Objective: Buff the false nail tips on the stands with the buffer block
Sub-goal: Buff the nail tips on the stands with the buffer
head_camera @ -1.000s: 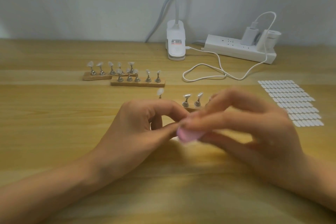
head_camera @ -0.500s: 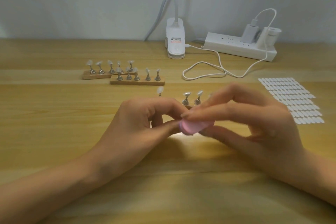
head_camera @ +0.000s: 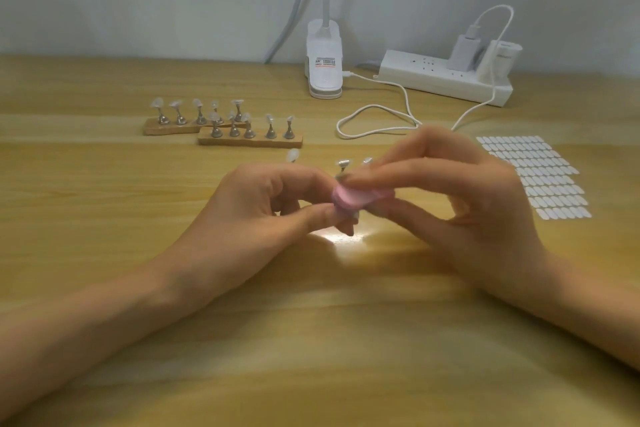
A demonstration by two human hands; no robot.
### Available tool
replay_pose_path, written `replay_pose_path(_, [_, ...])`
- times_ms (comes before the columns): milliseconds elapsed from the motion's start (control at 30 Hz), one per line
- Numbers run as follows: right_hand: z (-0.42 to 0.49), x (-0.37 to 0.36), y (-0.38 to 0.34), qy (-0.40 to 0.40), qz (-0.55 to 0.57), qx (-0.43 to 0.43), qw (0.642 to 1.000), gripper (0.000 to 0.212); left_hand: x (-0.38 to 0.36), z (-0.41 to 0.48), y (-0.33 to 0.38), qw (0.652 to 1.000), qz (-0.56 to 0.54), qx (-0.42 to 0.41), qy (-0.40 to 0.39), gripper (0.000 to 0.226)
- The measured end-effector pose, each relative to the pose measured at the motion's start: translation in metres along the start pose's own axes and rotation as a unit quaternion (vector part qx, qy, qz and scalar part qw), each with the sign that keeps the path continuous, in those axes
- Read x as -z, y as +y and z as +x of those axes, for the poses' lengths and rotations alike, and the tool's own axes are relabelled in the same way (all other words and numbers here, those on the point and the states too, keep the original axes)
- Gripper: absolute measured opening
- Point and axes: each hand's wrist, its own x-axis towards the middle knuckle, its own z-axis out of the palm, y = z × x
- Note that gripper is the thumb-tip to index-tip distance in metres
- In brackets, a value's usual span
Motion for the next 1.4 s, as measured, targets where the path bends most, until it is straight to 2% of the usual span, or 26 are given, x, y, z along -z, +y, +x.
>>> replay_pose_path(267, [-0.0001,0.0035,0.0043,0.034,0.024,-0.036,0.998,0.024,-0.0016,-0.0002,-0.0028,1.000,-0.012,-0.004,-0.007,0.017])
replay_pose_path(400, [-0.0016,-0.0003,-0.0007,-0.007,0.012,0.014,1.000,0.022,-0.0006,-0.0012,-0.0020,1.000,-0.019,-0.012,-0.013,0.015])
replay_pose_path(600, [-0.0029,0.0036,0.0054,0.024,0.011,-0.023,0.999,0.021,-0.0006,-0.0047,0.0003,1.000,0.001,-0.009,-0.013,0.008])
replay_pose_path(733, [-0.0020,0.0071,0.0090,0.045,0.022,-0.051,0.997,0.031,-0.0009,-0.0041,0.0001,1.000,0.001,-0.008,0.000,0.009])
replay_pose_path(833, [-0.0013,0.0044,0.0057,0.014,0.036,-0.027,0.999,0.023,-0.0010,-0.0046,0.0002,0.999,0.023,-0.036,0.003,0.018])
replay_pose_path(1033, [-0.0016,0.0054,0.0011,-0.001,0.021,0.000,1.000,0.021,-0.0014,-0.0069,0.0027,0.993,0.088,-0.075,0.019,0.008])
replay_pose_path(1133, [-0.0025,0.0046,0.0003,0.012,0.004,0.002,1.000,0.021,-0.0016,-0.0065,0.0012,0.993,0.089,-0.072,0.028,0.013])
replay_pose_path(1267, [-0.0026,0.0051,0.0007,0.001,-0.024,0.024,0.999,0.020,-0.0014,-0.0069,0.0016,0.991,0.103,-0.082,0.026,0.007])
replay_pose_path(1400, [-0.0023,0.0052,0.0007,0.008,-0.007,0.011,1.000,0.021,-0.0010,-0.0070,0.0008,0.993,0.088,-0.076,0.027,0.007])
